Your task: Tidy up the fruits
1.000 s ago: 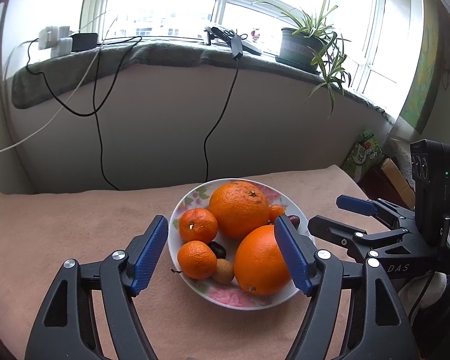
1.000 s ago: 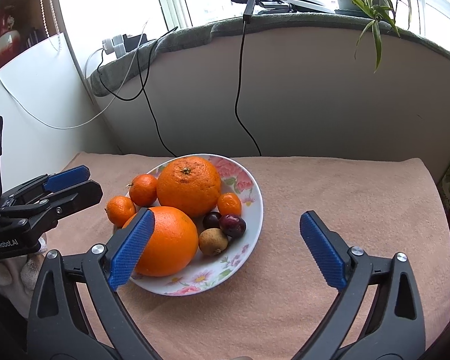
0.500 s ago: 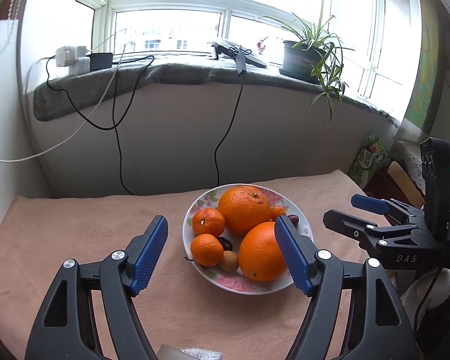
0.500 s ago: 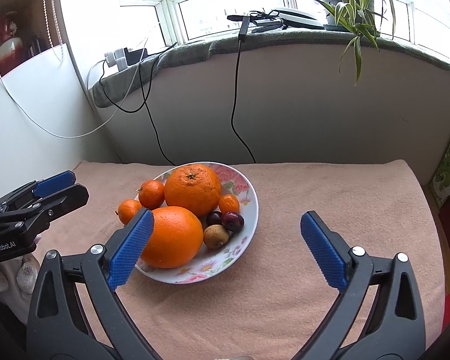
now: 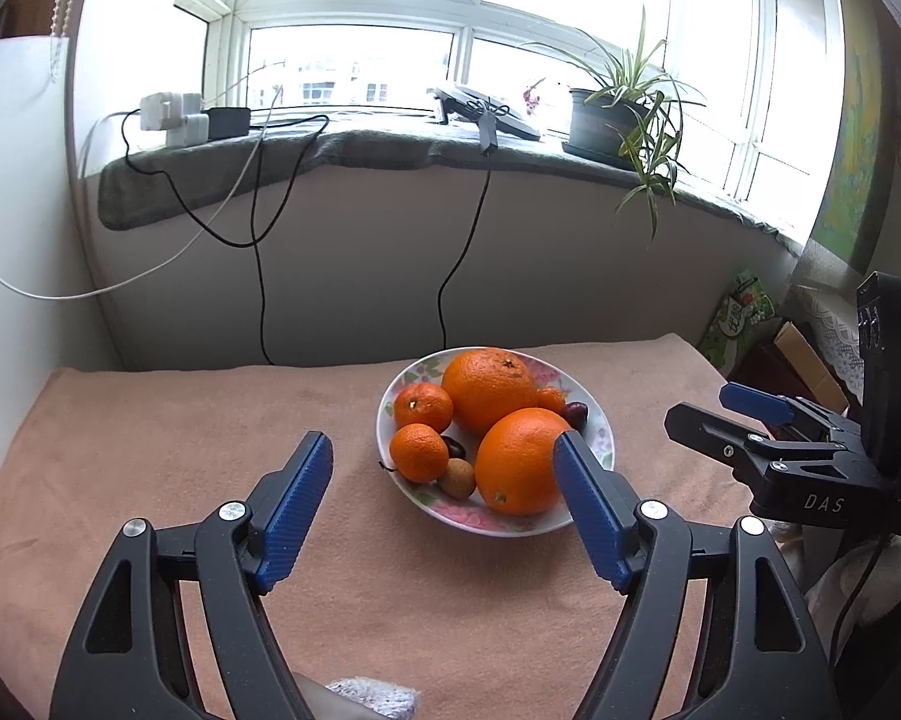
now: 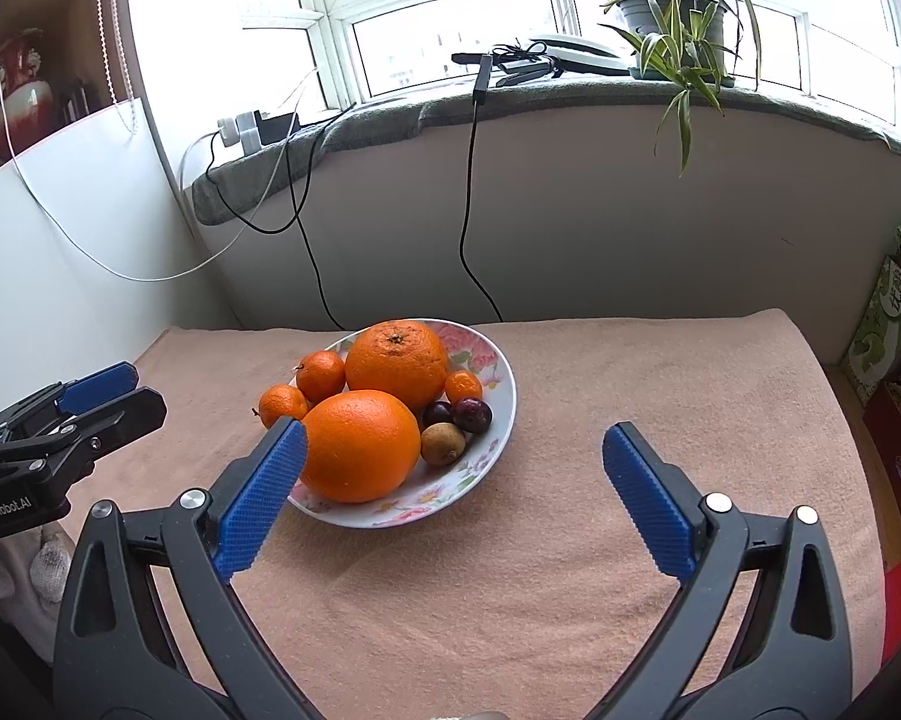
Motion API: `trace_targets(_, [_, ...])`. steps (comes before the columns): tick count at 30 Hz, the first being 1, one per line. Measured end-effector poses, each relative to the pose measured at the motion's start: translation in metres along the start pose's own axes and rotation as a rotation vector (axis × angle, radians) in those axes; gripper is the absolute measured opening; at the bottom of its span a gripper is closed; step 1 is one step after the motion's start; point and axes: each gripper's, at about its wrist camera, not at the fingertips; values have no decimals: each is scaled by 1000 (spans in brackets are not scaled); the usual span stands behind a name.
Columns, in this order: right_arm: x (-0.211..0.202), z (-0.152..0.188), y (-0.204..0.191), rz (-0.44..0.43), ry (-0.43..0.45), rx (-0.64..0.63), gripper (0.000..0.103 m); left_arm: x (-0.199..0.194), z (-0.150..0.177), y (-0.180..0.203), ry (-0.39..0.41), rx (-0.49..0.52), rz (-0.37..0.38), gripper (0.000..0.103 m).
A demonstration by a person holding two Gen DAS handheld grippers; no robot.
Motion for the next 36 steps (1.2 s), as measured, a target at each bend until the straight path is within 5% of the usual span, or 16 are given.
trace_targets(36, [-9,15,-16,-12,-31,17,103,-33,24,-15,21,-47,-35,81])
Point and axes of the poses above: each gripper's, at about its wrist camera, not at the fingertips, and x roughly the way its jaws point, y to its right, z to its underside, and after that the axes turned 5 degrees about -x, right-handed
